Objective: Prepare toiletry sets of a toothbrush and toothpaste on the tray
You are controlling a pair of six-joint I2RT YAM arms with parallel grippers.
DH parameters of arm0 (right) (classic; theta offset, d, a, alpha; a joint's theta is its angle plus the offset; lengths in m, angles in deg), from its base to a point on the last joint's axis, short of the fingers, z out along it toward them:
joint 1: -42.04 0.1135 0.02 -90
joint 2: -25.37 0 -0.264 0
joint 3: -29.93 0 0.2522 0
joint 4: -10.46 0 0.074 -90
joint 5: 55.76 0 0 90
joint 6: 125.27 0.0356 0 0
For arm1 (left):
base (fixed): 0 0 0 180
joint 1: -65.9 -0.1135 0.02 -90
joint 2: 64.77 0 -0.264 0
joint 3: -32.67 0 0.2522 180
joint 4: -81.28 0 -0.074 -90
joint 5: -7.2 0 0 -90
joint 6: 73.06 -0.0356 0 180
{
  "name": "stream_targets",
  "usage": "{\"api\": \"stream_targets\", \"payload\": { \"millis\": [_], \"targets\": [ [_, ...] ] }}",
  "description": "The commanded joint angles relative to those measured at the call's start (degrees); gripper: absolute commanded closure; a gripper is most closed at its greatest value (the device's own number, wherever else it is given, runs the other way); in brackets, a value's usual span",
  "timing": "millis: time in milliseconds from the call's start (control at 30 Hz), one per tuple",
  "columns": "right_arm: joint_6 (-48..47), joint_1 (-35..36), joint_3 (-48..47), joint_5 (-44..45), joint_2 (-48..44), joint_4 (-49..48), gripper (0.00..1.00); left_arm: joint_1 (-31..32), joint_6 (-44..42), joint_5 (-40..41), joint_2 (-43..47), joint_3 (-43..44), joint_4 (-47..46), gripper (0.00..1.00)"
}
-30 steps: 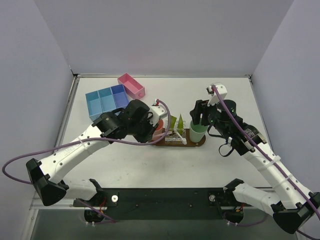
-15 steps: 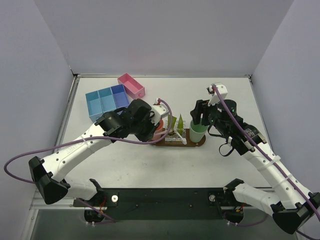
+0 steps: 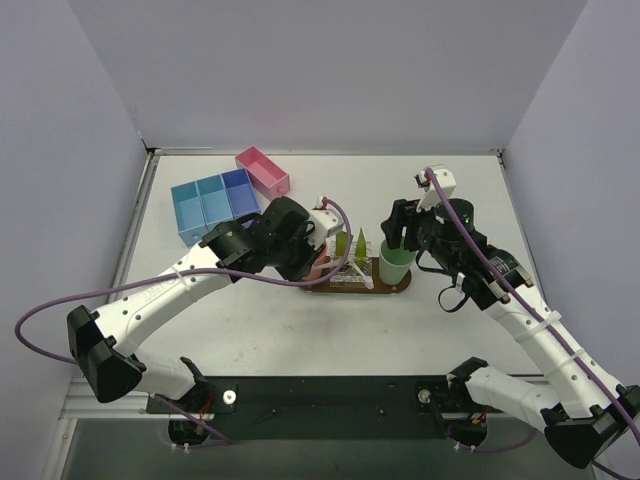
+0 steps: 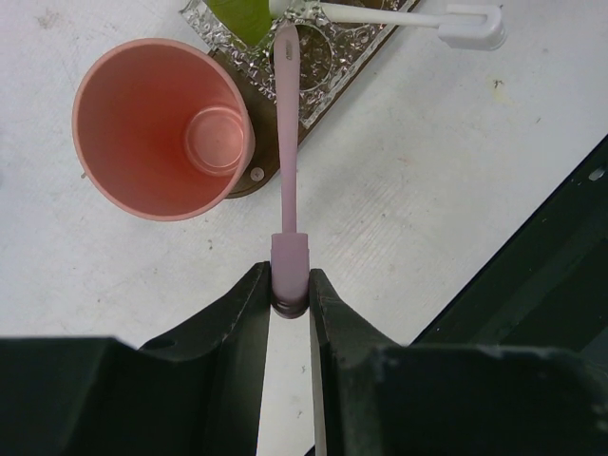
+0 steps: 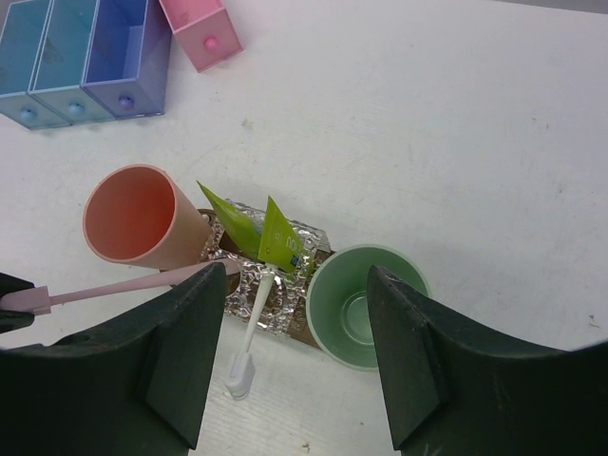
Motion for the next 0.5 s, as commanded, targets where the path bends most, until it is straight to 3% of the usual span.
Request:
{"api": "stream_targets", "payload": {
  "millis": [0, 467],
  "targets": [
    [0.6, -0.5, 0.7, -0.3, -0.5, -2.6, 0.44, 0.1, -0.5, 0.4, 0.6, 0.9, -3.8, 1.00],
    [0.6, -0.6, 0.7, -0.7, -0.2, -2.7, 0.44, 0.2, -0.4, 0.5, 0.3, -0.7, -5.9, 1.00]
  ]
}}
